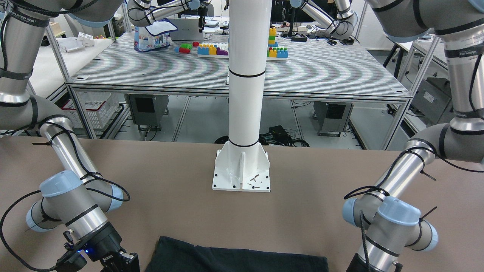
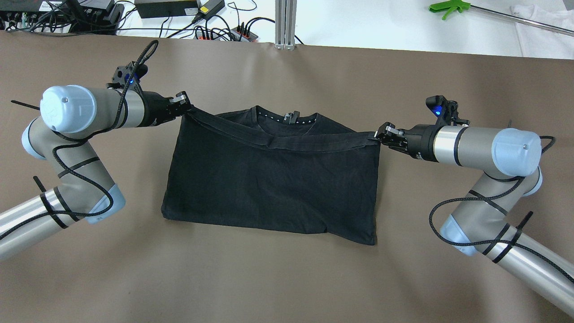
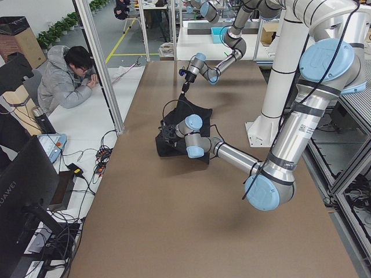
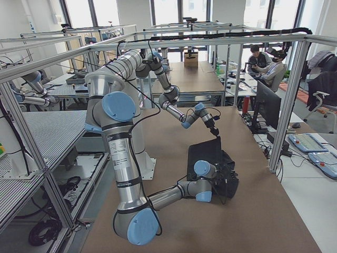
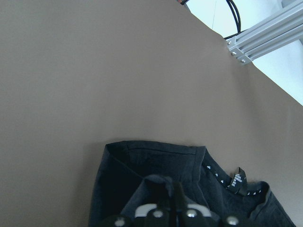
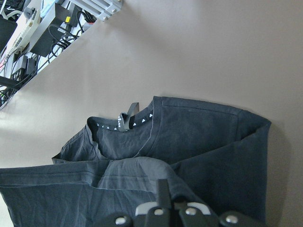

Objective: Fold clothes
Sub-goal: 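Carry the hem with both grippers past the collar and lay it down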

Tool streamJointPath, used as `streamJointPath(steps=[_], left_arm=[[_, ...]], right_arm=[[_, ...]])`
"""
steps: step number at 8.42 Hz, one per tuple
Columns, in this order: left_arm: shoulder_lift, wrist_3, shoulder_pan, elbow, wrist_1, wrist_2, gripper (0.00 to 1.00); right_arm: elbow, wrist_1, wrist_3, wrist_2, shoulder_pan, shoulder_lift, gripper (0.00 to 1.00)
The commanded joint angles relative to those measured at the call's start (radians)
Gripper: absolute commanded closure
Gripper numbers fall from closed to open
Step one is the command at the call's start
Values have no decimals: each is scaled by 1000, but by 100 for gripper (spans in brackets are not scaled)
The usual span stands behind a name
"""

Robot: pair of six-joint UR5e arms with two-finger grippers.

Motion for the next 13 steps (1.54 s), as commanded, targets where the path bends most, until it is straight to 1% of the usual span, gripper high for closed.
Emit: streamJointPath(steps=[1,3,5,9,13], left_arm=[[-10,0,-6,16,10,0,100],[-34,0,-9,48,10,0,100],[-37,1,-26,55,13,0,100],[-37,10,-43,76,12,-5,100],[-37,9,-43,76,10,-2,100]], right_arm=[[-3,-48,-5,0,36,18,100],[-3,-87,-12,0,64,38,100],[-4,-114,-35,0,68,46,100],[-41,-114,-39,-29,67,55,100],[-30,-109,-35,-28,67,64,100]])
